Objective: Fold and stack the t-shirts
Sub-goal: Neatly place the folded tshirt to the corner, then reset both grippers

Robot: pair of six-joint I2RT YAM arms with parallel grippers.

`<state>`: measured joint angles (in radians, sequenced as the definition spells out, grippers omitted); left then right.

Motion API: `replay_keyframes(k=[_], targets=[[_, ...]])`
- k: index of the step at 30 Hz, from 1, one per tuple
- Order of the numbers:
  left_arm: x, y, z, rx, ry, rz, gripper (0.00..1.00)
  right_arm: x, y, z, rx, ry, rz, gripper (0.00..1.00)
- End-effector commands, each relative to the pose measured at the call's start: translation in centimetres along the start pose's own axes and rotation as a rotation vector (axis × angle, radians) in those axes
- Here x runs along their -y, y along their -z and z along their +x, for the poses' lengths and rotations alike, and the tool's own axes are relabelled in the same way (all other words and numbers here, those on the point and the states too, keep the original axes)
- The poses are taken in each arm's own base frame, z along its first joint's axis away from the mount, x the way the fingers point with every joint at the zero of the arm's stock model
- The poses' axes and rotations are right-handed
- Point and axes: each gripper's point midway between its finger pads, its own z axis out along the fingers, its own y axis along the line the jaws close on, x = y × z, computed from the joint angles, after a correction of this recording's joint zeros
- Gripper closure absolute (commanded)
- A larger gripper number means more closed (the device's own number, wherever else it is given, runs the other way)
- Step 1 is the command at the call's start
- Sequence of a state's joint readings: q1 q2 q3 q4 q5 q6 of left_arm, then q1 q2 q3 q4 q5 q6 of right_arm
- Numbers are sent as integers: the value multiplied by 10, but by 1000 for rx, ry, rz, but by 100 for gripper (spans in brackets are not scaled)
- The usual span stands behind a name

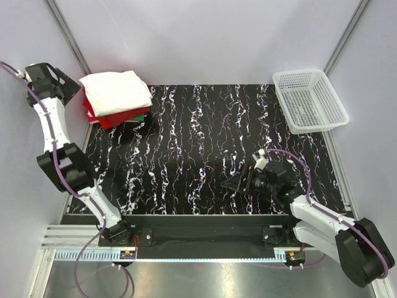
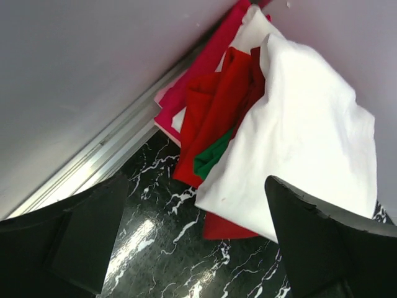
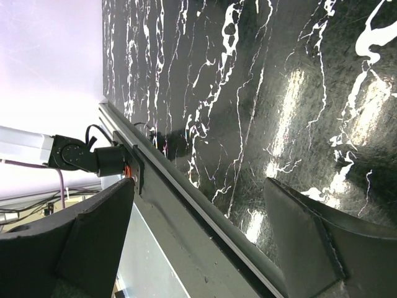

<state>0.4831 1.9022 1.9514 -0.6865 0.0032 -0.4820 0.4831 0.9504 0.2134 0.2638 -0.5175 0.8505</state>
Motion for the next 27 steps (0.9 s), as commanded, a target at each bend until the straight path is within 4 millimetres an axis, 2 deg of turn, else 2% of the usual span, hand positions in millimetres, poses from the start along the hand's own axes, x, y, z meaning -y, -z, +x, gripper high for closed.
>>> replay_keyframes(k=[1,2,3,4,5,6,7,8,9,10,11,12,13,14,15,16,17,20,21,23,24,27], targets=[[-6,46,-33,146,50,-40,1,-6,3,-4,22,24,-32,8],[-6,52,-32,150,54,-31,1,-6,3,-5,27,25,-31,8],[-7,52,-17,122,50,-27,1,-6,4,-5,31,28,-33,8],[-3,69,-18,145,47,-5,1,-6,4,-5,30,28,-31,7],[0,74,-17,160,38,15,1,-6,4,-5,31,28,-33,7],[0,72,6,115,22,36,1,-7,4,-5,32,28,-34,7],[6,88,6,136,9,75,1,-7,5,-5,32,28,-34,7],[12,92,12,140,-14,100,1,-6,5,-5,31,28,-33,7],[5,90,30,110,-27,89,1,-7,5,-5,34,29,-35,7],[7,105,31,129,-37,106,1,-6,5,-5,35,26,-31,8],[12,110,39,117,-57,142,1,-5,5,-6,36,22,-23,8],[14,112,56,71,-70,182,1,-4,5,-6,38,19,-18,8],[19,128,57,84,-82,226,1,-4,5,-7,41,19,-14,8],[23,133,71,53,-99,268,1,-3,5,-7,43,14,-7,8],[26,141,75,51,-109,292,1,-3,5,-7,43,11,-6,8],[31,157,76,72,-120,325,1,-1,5,-7,46,7,2,8],[36,163,89,47,-144,357,1,-1,5,-8,46,5,7,8],[47,187,107,27,-208,440,1,0,4,-8,44,1,17,8],[53,193,120,-14,-232,497,1,1,4,-7,41,0,21,8],[51,202,138,-45,-263,525,1,3,5,-8,44,-8,32,9],[50,212,140,-30,-270,538,1,2,5,-9,48,-5,30,9],[43,218,162,-59,-259,567,1,3,5,-9,50,-8,34,9]])
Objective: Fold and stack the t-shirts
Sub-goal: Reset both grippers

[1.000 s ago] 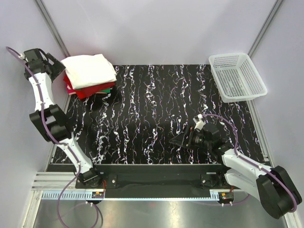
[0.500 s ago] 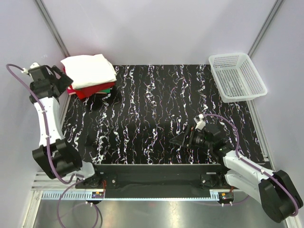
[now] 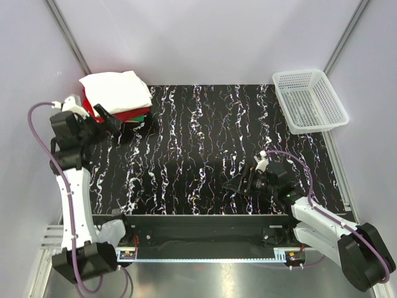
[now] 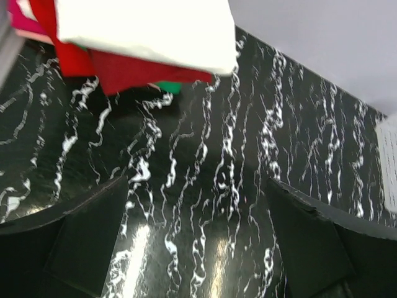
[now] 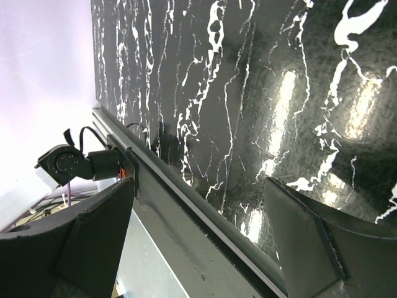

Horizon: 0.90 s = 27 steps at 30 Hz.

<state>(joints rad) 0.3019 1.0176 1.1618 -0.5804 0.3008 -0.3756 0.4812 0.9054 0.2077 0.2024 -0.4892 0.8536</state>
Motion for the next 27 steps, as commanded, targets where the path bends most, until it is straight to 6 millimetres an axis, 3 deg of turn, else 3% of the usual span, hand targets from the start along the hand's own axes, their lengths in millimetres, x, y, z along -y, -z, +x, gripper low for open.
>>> replay_keyframes(k=[1,2,4,6,9,11,13,14,16,17,19,20,27], targets=[[15,17,23,-14,-22,104,1,-3,1,-10,38,5,3,9],[16,16,38,-40,1,135,1,-2,1,-10,37,4,4,9],[26,28,44,-10,-8,198,1,-2,0,-10,37,3,7,9],[24,38,50,17,-26,193,1,-2,1,-10,36,2,8,9],[2,42,47,91,-64,76,1,-2,1,-10,36,2,11,8],[-32,39,43,128,-22,-111,1,-1,1,-10,38,2,13,9],[-45,31,46,144,-42,-151,1,-1,0,-10,34,-1,16,9],[-55,25,58,127,-78,-165,2,0,0,-10,32,-1,19,9],[-54,21,57,163,-117,-138,2,-1,0,-10,29,1,18,9],[-58,13,72,144,-115,-117,2,-2,0,-10,32,1,15,9],[-54,10,63,242,-135,-79,2,-2,2,-10,36,7,10,8],[-63,2,79,235,-125,-86,2,-6,4,-11,48,14,-2,8],[-85,-18,88,323,-229,-100,4,-6,5,-10,50,15,-5,5]])
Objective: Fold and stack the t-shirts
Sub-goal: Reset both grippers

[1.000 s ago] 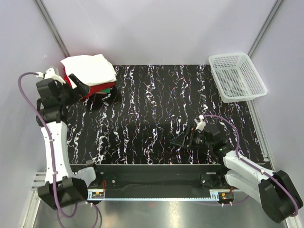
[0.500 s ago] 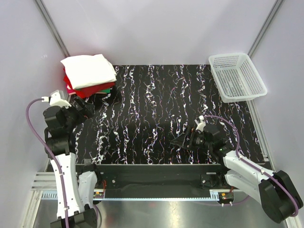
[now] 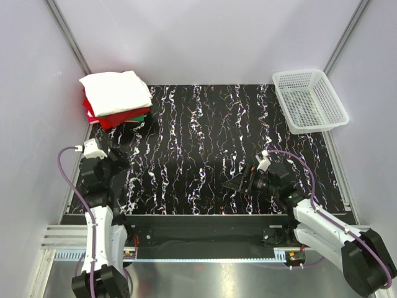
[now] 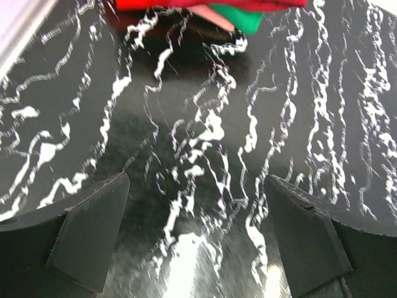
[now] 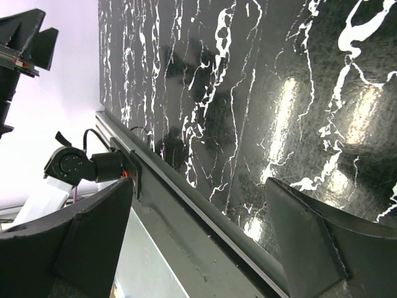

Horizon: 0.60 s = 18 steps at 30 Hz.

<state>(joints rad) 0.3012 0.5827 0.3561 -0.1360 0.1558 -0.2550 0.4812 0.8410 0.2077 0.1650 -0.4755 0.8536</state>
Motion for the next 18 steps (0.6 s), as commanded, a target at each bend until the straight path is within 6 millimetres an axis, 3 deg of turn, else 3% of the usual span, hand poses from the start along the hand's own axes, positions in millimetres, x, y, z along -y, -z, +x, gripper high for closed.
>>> replay_keyframes(k=[1,4,7,14,18], targets=[[0,-10,-55,230,-73,1,6,-2,-1,-8,25,5,1,6],[-5,-20,-55,261,-52,-12,10,-2,-2,-7,20,5,-3,5],[-21,-27,-57,307,-42,-85,9,-3,0,-8,27,12,-12,5],[-33,-49,-30,252,-46,-107,9,-6,1,-7,30,18,-28,5],[-35,-54,-25,274,-58,-130,8,-8,2,-7,33,25,-37,4]])
